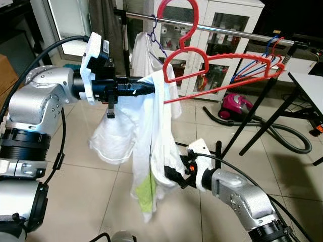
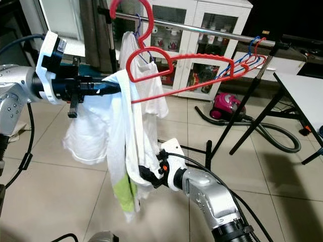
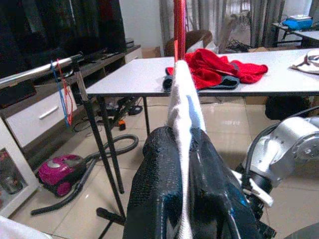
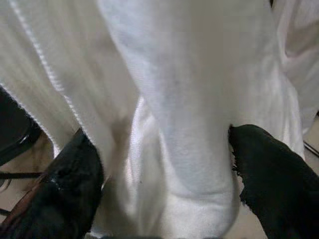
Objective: Hang hanger
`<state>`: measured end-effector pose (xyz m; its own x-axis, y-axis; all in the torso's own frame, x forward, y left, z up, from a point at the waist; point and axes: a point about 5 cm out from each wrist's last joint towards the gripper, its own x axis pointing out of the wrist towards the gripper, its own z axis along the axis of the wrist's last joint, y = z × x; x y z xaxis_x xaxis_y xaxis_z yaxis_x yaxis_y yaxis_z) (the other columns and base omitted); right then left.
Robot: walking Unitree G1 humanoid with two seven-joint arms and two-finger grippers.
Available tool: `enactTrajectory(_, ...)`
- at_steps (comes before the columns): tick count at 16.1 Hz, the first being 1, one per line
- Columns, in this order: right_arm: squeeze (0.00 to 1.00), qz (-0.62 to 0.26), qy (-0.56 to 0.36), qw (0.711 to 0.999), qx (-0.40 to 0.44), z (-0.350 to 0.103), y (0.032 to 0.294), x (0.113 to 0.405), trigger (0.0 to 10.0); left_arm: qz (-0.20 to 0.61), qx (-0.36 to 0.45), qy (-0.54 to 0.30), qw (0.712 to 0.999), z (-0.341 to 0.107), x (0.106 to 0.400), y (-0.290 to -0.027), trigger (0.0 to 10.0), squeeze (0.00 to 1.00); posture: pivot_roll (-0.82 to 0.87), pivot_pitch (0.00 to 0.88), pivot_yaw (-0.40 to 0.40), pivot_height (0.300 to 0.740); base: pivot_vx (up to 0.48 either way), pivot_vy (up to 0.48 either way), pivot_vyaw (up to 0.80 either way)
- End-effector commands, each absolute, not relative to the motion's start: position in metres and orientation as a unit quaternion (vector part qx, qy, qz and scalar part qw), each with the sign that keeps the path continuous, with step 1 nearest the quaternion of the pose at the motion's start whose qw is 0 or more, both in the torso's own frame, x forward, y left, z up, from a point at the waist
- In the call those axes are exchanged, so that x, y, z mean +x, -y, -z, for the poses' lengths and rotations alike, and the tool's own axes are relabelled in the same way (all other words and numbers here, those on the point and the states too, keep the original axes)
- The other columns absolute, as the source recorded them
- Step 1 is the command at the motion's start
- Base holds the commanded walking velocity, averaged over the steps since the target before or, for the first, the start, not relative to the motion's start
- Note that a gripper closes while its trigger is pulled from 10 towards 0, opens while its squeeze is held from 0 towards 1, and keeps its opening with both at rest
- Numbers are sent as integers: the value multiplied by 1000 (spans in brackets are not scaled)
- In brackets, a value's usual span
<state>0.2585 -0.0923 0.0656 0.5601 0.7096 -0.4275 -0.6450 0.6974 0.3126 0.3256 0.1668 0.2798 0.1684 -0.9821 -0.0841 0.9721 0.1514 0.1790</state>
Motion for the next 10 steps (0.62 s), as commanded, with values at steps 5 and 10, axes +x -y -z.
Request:
enactTrajectory(5,0,-318,-332,887,28,-36,135,254,0,626,120,55,768,-296,321,-177,0,0,153,0,-56,740,0,0,0)
enactTrajectory(10,0,-241,-342,908,7,-31,192,260,0,618,132,33,775,-284,317,-185,0,0,135,0,-54,740,0,0,0)
